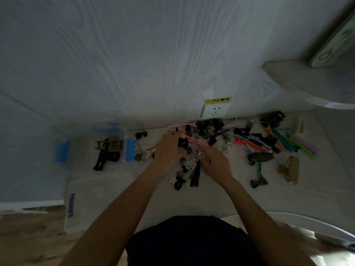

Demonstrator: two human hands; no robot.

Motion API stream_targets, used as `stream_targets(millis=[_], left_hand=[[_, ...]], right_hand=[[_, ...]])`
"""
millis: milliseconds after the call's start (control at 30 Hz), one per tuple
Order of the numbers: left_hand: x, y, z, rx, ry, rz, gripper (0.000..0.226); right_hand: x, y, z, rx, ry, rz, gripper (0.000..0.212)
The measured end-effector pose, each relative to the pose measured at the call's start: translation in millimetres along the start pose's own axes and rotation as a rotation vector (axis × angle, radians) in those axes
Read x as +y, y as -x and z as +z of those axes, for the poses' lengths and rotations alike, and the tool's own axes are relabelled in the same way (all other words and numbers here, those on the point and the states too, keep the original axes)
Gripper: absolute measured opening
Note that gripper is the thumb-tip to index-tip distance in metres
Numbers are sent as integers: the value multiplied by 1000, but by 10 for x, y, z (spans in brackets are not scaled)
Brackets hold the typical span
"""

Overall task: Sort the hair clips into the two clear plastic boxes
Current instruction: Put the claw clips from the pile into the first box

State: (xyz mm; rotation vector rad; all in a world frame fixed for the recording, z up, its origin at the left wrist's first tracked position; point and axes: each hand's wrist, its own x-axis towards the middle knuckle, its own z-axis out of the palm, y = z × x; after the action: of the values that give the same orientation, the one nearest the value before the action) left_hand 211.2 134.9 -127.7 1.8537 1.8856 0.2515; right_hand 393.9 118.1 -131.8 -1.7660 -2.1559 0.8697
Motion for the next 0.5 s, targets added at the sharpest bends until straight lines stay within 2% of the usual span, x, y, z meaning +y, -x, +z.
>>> stream_targets(millis=[133, 233, 367, 500], left_hand=[[24, -59, 21, -34, 26, -74, 61], [-27, 10, -52, 39, 138, -140, 60], [-118, 317, -337, 182, 389, -114, 59], [-232, 712, -816, 331, 716, -98, 43]], right_hand=[[-40, 18, -95, 58, -376, 83, 31], [-122, 48, -137, 58, -707, 196, 25], [-302, 80, -238, 32, -1090, 278, 19], [-511, 98, -237, -31, -1285, 340, 21]])
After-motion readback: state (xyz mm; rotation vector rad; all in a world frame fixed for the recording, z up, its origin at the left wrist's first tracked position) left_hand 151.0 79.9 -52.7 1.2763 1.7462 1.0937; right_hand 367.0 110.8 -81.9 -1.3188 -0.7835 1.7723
